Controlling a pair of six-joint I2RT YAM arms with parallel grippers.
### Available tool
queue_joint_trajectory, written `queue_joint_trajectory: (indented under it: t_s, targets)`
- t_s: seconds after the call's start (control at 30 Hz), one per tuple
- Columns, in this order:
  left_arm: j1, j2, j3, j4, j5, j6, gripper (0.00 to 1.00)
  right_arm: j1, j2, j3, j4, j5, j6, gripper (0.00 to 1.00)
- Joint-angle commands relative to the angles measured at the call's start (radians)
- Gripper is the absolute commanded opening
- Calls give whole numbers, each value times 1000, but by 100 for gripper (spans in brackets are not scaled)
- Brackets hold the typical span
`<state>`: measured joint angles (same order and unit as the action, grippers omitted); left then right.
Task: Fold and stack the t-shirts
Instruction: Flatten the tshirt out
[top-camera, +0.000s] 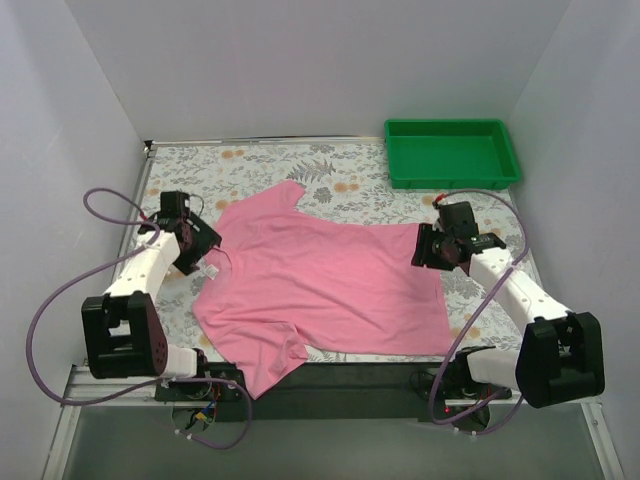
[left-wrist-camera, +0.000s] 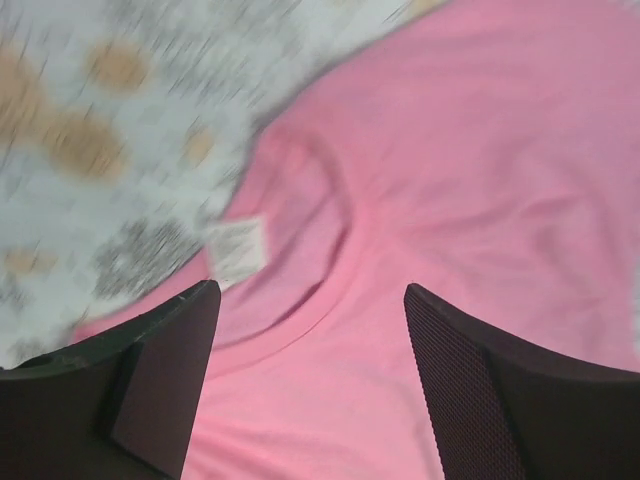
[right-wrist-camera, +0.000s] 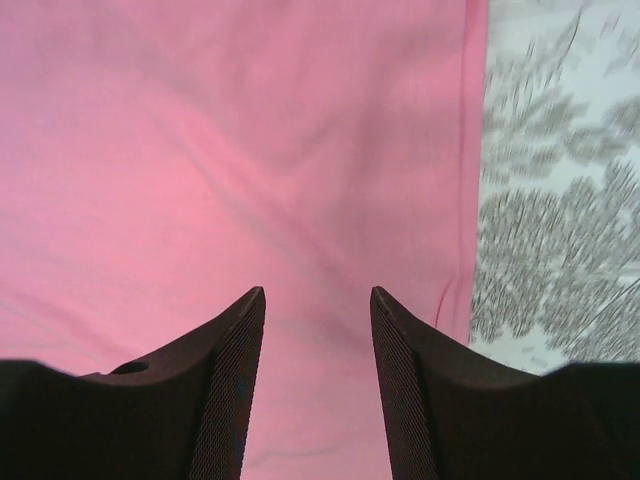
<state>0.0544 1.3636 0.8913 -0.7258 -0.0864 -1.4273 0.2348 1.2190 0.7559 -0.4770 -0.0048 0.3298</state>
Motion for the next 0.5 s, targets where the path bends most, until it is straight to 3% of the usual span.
queue_joint_trajectory:
  t_s: [0.0,0.2,0.47]
  targets:
    - [-30,104,176,182,-61,91,70,-14,86,167,80,48,-63,45]
    - [-108,518,539,224,-70,270,70,-20,262,345,113,14,-84,44]
    - [-194,690,721,394,7,594,69,-26,364,387,164,-61,-120,44]
